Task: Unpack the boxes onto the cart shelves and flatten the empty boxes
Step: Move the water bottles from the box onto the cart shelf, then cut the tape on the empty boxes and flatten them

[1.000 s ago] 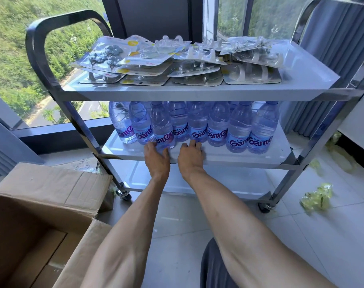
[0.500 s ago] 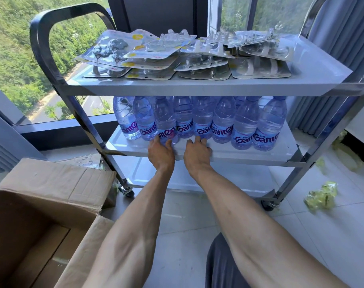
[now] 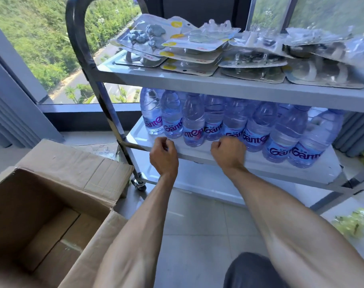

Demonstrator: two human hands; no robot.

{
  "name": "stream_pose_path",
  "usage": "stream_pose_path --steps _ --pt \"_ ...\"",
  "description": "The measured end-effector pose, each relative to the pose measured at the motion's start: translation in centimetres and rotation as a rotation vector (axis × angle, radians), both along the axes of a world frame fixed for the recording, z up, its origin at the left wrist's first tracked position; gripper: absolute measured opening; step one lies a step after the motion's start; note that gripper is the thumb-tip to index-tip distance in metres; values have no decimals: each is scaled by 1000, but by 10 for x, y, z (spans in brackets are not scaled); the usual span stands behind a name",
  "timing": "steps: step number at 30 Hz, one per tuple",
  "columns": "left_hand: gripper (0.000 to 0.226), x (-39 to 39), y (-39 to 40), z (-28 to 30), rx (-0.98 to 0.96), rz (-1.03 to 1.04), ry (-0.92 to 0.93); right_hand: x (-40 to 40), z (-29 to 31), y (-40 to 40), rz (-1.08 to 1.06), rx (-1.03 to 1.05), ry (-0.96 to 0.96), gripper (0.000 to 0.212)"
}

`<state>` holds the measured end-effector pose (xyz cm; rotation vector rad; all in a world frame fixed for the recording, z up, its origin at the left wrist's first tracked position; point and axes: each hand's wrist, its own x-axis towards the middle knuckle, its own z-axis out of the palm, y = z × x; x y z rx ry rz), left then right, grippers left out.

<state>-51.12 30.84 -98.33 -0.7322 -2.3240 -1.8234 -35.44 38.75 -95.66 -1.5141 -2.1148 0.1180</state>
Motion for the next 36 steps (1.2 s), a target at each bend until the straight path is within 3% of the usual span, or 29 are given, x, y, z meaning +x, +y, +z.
stream_pose_path --steps 3,6,11,17,24,29,36 --pt "10 -8 1 0 -3 12 -30 -9 -16 -8 82 53 15 15" --pt "8 -5 -12 1 -106 -27 -65 -9 -13 -8 62 -34 -49 17" --pt "11 -8 -52 41 -423 -179 -181 -16 34 -35 49 -376 -374 30" --pt "30 -30 -80 138 -784 -334 -264 -35 117 -56 97 -796 -482 29" --pt "42 -36 -112 247 -966 -429 -350 -61 206 -96 141 -830 -536 29" --pt "39 -29 -133 319 -1001 -421 -366 -75 274 -126 142 -849 -596 32" --pt "31 -58 -176 398 -1101 -261 -361 -127 359 -159 244 -803 -619 29"
